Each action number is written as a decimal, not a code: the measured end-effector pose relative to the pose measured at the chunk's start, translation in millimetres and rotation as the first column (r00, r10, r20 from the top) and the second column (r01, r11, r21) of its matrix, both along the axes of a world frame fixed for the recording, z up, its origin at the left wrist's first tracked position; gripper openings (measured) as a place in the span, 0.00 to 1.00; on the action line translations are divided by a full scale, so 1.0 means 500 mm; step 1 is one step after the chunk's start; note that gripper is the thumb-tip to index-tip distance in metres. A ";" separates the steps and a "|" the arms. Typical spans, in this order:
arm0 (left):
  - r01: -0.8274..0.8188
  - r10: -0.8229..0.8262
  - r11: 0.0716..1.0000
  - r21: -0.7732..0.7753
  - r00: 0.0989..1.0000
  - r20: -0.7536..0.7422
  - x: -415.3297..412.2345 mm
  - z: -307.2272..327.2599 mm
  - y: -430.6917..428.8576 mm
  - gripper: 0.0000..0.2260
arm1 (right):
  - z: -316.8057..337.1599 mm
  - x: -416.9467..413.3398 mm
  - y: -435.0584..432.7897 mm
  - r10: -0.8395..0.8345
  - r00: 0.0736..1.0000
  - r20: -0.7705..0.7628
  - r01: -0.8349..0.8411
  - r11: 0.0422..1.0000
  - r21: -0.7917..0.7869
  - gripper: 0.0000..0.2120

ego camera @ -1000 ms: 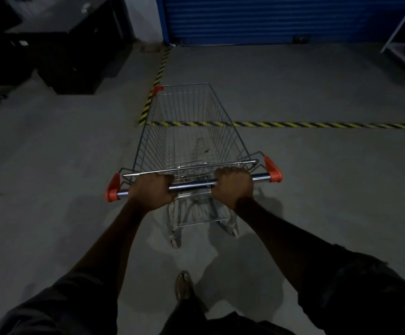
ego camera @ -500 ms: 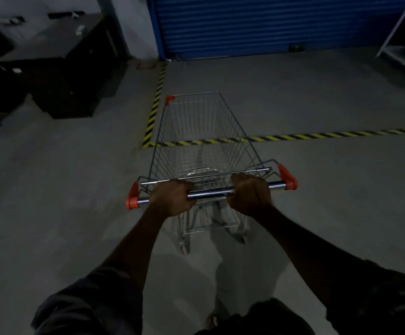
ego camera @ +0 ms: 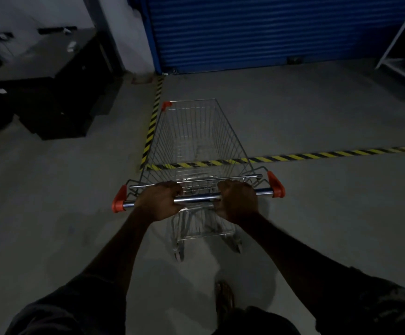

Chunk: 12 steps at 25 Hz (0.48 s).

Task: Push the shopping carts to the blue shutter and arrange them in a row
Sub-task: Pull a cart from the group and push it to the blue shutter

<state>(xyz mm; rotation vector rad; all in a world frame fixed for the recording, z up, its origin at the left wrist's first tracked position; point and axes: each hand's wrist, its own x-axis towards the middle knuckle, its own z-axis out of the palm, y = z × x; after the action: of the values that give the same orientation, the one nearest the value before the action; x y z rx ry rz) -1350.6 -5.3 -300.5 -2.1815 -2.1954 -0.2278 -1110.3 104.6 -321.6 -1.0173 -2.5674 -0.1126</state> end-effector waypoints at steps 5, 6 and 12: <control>-0.060 0.059 0.998 0.002 0.994 -0.095 -0.126 0.004 0.144 0.16 | 0.002 -0.135 0.154 -0.030 0.999 0.027 0.031 0.999 -0.034 0.14; -0.066 0.066 0.998 -0.001 0.993 -0.100 -0.149 0.005 0.173 0.16 | 0.004 -0.160 0.184 -0.033 0.999 0.042 0.035 0.998 -0.044 0.14; -0.036 0.033 0.999 -0.039 0.997 -0.070 -0.336 -0.001 0.362 0.22 | 0.010 -0.336 0.354 -0.060 0.998 0.015 0.061 0.997 -0.045 0.10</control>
<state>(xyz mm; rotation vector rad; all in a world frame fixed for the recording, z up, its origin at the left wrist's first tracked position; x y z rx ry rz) -1518.6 175.5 -301.0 -2.1349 -2.2169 -0.1064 -1278.0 281.7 -316.4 -1.1149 -2.5633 -0.0783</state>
